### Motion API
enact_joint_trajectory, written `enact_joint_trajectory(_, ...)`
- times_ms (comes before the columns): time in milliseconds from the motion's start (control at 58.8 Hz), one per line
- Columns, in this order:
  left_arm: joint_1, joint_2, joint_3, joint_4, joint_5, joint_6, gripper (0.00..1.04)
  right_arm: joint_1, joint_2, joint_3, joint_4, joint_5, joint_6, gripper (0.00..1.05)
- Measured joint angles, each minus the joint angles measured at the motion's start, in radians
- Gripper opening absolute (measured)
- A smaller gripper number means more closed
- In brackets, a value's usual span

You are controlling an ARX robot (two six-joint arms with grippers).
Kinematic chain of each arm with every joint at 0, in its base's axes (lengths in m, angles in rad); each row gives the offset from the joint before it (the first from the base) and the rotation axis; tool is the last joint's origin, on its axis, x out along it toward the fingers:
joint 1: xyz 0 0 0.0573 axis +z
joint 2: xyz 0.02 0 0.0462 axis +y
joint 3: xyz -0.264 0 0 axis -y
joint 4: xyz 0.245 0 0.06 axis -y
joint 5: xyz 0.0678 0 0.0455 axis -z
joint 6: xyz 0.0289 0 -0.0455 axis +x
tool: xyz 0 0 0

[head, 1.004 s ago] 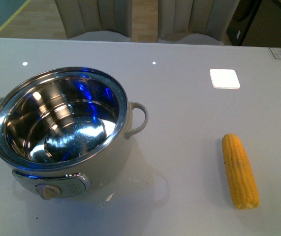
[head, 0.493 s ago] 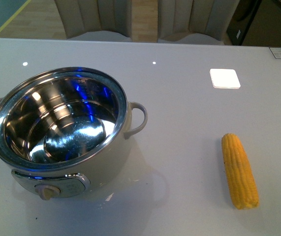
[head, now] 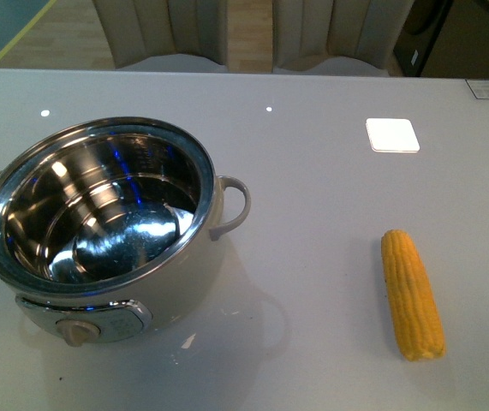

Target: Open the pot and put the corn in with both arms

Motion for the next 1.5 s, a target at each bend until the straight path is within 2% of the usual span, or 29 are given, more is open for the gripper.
enact_joint_trajectory(170, -0.039, -0.203, 0.0, -0.186, -0.047, -0.002, 0.03, 0.0, 0.0, 0.0, 0.0, -0.002, 0.0, 0.96)
enact_joint_trajectory(221, -0.048, -0.283, 0.001, -0.286, -0.055, -0.002, 0.03, 0.0, 0.0, 0.0, 0.0, -0.002, 0.0, 0.96)
enact_joint_trajectory(272, -0.1, -0.365, 0.001, -0.372, -0.124, -0.002, 0.03, 0.0, 0.0, 0.0, 0.0, -0.001, 0.0, 0.96)
enact_joint_trajectory(357, -0.142, -0.442, 0.001, -0.435, -0.14, -0.002, 0.03, 0.0, 0.0, 0.0, 0.0, -0.001, 0.0, 0.96)
enact_joint_trajectory(476, -0.148, -0.539, 0.001, -0.526, -0.152, -0.003, 0.03, 0.0, 0.0, 0.0, 0.0, -0.002, 0.0, 0.96)
enact_joint_trajectory(902, -0.148, -0.749, 0.001, -0.727, -0.152, -0.003, 0.03, 0.0, 0.0, 0.0, 0.0, -0.001, 0.0, 0.96)
enact_joint_trajectory(1327, -0.148, -0.875, 0.001, -0.853, -0.152, -0.003, 0.03, 0.0, 0.0, 0.0, 0.0, -0.001, 0.0, 0.96)
enact_joint_trajectory(1429, -0.148, -1.003, 0.001, -1.011, -0.152, -0.004, 0.03, 0.0, 0.0, 0.0, 0.0, -0.001, 0.0, 0.96)
enact_joint_trajectory(1497, -0.149, -1.042, 0.001, -1.027, -0.152, -0.004, 0.03, 0.0, 0.0, 0.0, 0.0, -0.001, 0.0, 0.96)
